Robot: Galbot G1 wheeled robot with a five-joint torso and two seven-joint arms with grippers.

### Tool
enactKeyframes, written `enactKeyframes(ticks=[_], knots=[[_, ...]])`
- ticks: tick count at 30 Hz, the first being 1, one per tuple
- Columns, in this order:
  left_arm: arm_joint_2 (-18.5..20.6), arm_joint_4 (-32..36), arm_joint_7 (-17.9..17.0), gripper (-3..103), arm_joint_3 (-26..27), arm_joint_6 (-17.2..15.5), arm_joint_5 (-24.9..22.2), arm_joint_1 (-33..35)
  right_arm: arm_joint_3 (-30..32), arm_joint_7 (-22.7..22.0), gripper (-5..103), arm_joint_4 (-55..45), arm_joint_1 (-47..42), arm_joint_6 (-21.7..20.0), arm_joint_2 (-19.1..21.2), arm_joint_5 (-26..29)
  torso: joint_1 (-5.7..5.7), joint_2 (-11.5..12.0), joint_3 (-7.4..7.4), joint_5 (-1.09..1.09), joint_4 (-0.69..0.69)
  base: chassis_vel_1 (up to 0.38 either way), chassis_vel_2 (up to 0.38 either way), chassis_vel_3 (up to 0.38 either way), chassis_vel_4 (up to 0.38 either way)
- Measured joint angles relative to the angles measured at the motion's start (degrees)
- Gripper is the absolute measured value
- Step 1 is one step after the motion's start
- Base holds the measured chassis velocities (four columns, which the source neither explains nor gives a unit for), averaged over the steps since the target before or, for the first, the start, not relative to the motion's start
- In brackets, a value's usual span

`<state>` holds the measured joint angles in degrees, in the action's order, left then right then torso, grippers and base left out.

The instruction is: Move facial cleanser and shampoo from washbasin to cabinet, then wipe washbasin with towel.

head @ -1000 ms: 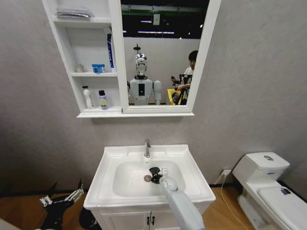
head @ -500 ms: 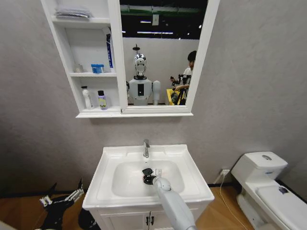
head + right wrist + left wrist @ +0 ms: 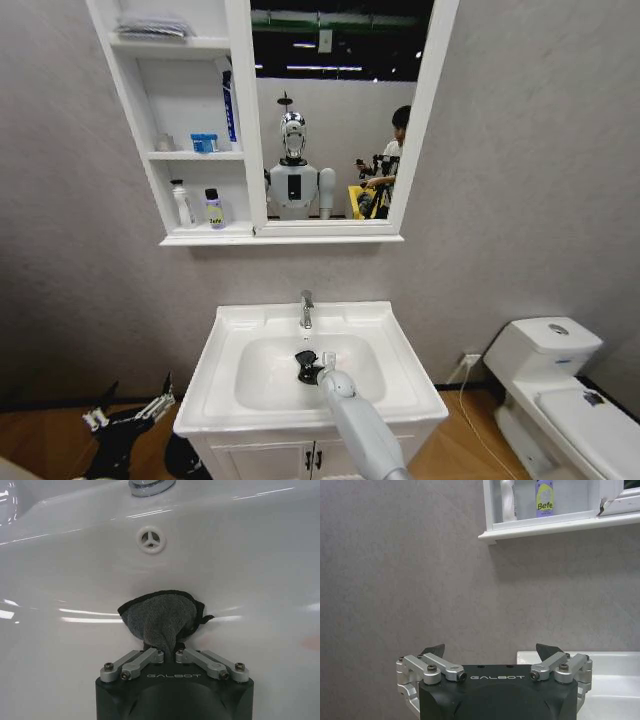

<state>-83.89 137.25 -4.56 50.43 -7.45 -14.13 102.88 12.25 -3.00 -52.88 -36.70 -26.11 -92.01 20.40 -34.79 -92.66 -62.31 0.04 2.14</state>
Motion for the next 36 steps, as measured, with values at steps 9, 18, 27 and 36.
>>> enactKeyframes(ticks=[9, 18, 27, 36], knots=[[0.0, 0.0, 0.0, 100, 0.0, 0.0, 0.0, 0.0, 1.7, -0.3, 5, -5.2, -2.9, 0.6, 6.2, -0.8, 0.01, 0.0, 0.02, -0.02, 0.04, 0.000, 0.000, 0.000, 0.000], [0.0, 0.0, 0.0, 100, 0.0, 0.0, 0.0, 0.0, 4.4, -1.6, 5, -8.4, -4.7, 1.1, 9.1, -2.7, 0.03, 0.0, 0.03, -0.02, 0.03, 0.000, 0.000, 0.000, 0.000], [0.0, 0.0, 0.0, 100, 0.0, 0.0, 0.0, 0.0, 5.8, -2.3, 5, -10.2, -5.4, 1.3, 10.5, -3.5, 0.03, 0.0, 0.03, -0.05, 0.07, 0.000, 0.000, 0.000, 0.000], [0.0, 0.0, 0.0, 100, 0.0, 0.0, 0.0, 0.0, 3.9, -1.5, 5, -4.2, -3.0, 2.0, 5.3, -2.3, 0.03, 0.0, 0.04, -0.06, 0.09, 0.000, 0.000, 0.000, 0.000]])
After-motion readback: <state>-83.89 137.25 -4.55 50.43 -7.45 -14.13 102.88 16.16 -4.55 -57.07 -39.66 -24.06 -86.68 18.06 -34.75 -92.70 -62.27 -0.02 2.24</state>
